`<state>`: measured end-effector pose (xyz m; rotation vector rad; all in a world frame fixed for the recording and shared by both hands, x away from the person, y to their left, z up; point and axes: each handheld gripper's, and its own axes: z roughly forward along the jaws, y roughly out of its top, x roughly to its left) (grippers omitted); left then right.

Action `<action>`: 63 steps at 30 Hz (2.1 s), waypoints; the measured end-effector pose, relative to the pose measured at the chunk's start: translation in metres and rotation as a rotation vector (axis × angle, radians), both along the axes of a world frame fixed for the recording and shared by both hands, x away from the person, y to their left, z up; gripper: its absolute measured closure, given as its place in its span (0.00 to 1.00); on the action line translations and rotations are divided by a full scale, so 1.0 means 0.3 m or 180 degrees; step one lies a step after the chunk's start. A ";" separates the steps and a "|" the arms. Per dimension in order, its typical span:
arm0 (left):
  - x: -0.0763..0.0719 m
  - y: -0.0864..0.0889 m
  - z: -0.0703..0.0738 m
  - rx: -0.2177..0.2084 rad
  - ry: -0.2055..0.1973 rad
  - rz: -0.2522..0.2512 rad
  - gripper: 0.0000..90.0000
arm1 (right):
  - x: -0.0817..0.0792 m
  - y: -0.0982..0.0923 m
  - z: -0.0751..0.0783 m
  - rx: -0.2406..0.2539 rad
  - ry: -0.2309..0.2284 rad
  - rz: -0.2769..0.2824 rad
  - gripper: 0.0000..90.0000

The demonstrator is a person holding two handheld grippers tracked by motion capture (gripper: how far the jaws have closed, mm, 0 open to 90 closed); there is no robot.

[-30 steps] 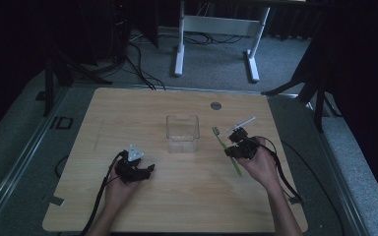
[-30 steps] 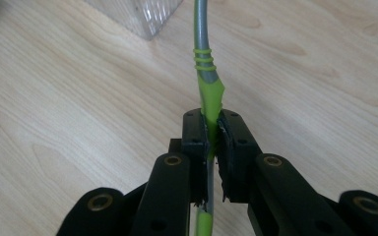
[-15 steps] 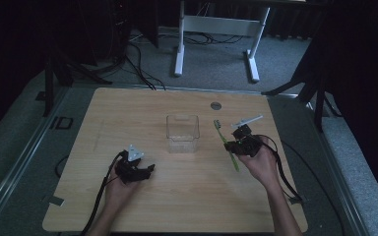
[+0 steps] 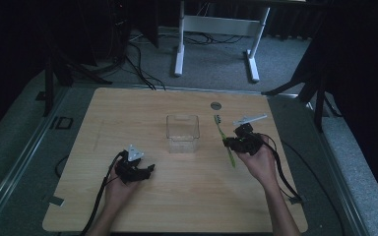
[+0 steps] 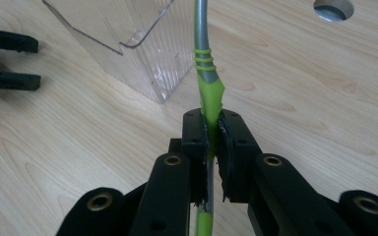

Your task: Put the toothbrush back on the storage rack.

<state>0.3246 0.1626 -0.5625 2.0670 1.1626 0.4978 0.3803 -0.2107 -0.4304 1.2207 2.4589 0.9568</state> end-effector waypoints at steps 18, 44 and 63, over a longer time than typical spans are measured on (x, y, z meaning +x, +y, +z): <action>0.000 0.000 0.000 0.0000 0.0000 0.0000 0.36 | 0.013 0.006 0.000 0.0308 -0.0158 -0.0001 0.92; 0.000 0.000 0.000 -0.0001 0.0000 0.0000 0.36 | 0.046 0.020 -0.001 0.1040 -0.0382 0.0018 0.92; 0.000 0.000 0.000 0.0003 0.0004 -0.0003 0.36 | 0.052 0.069 0.030 0.1240 -0.0587 0.0052 0.92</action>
